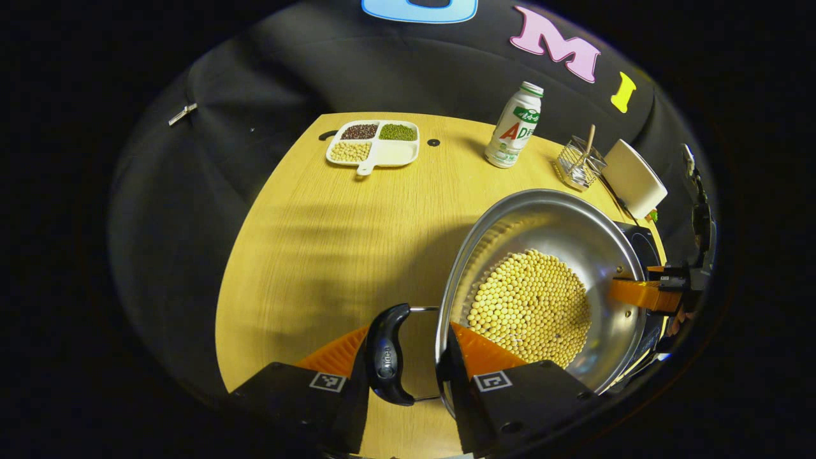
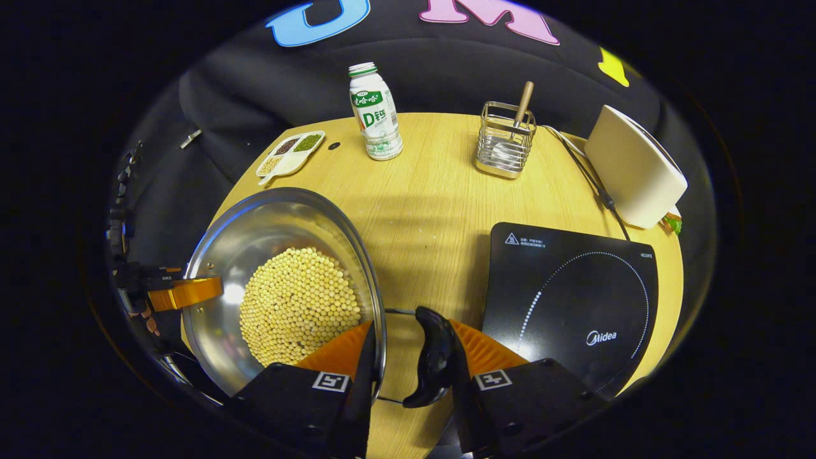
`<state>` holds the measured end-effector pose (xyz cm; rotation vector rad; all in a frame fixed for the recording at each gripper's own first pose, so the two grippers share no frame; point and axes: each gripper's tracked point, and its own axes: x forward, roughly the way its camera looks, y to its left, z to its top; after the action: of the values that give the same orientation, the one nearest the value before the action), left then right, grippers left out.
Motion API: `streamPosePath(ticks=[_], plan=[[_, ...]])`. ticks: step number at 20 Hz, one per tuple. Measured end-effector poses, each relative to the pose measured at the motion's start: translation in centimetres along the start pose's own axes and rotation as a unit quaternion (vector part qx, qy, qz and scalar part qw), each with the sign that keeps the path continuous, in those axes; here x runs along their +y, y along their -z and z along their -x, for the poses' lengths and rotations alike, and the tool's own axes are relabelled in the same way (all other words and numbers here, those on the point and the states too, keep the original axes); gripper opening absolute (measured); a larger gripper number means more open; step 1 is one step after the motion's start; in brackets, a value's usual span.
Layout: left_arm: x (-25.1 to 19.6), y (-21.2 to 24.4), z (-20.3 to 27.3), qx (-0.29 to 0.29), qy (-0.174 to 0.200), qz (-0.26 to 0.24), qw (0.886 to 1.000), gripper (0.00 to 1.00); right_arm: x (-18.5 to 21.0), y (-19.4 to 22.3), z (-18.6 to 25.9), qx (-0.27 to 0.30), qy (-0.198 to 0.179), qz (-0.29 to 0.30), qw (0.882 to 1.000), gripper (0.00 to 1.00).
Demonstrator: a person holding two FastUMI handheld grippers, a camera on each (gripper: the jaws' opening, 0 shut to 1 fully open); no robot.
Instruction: First push the handle of the pot to place it horizontally, then grasp the pot with both hands and set it on the induction cooktop.
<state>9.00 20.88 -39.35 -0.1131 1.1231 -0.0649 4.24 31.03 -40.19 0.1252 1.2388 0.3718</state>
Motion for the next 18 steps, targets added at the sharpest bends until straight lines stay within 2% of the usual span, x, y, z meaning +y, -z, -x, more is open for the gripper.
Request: streamPosePath(ticks=[4,5,6,7,8,9,12,13,14,15,16,17,18], plan=[[-2.4,-0.9,2.5,-0.001,-0.001,-0.008,1.0,0.55,-1.8,-0.6,3.1,-0.002,-0.001,-0.005,1.0,0.56],[-3.2,-1.0,3.0,-0.002,0.0,-0.011,1.0,0.56,-2.5,-0.7,3.9,-0.005,-0.001,-0.009,1.0,0.52],[-4.1,-1.2,3.5,-0.004,0.001,-0.013,1.0,0.55,-3.2,-0.7,4.7,-0.006,0.0,-0.01,1.0,0.56],[-5.0,-1.4,3.9,-0.003,0.001,-0.016,1.0,0.55,-4.0,-0.7,5.2,-0.007,0.0,-0.013,1.0,0.56],[-5.7,-1.5,4.3,-0.004,0.002,-0.02,1.0,0.58,-4.8,-0.6,5.8,-0.008,0.001,-0.017,1.0,0.52],[-6.7,-1.5,4.7,-0.003,0.003,-0.024,1.0,0.58,-5.7,-0.5,6.4,-0.008,0.001,-0.019,1.0,0.56],[-10.0,-1.9,5.5,-0.004,0.008,-0.031,0.999,0.58,-8.7,-0.3,8.2,-0.01,0.002,-0.027,1.0,0.56],[-11.1,-1.9,5.7,-0.005,0.009,-0.032,0.999,0.58,-9.8,-0.3,8.7,-0.011,0.003,-0.029,1.0,0.52],[-12.3,-2.0,5.9,-0.006,0.01,-0.034,0.999,0.58,-10.9,-0.2,9.1,-0.013,0.004,-0.029,0.999,0.56],[-13.5,-2.2,5.9,-0.007,0.012,-0.036,0.999,0.58,-12.0,-0.2,9.4,-0.013,0.004,-0.028,1.0,0.56],[-14.6,-2.1,5.8,-0.007,0.014,-0.036,0.999,0.58,-13.2,-0.1,9.8,-0.012,0.006,-0.028,1.0,0.52],[-16.0,-2.4,5.6,-0.006,0.017,-0.035,0.999,0.58,-14.4,-0.1,10.0,-0.011,0.007,-0.03,0.999,0.56],[-17.2,-2.4,5.3,-0.004,0.02,-0.034,0.999,0.58,-15.7,-0.1,10.2,-0.011,0.011,-0.031,0.999,0.52]])
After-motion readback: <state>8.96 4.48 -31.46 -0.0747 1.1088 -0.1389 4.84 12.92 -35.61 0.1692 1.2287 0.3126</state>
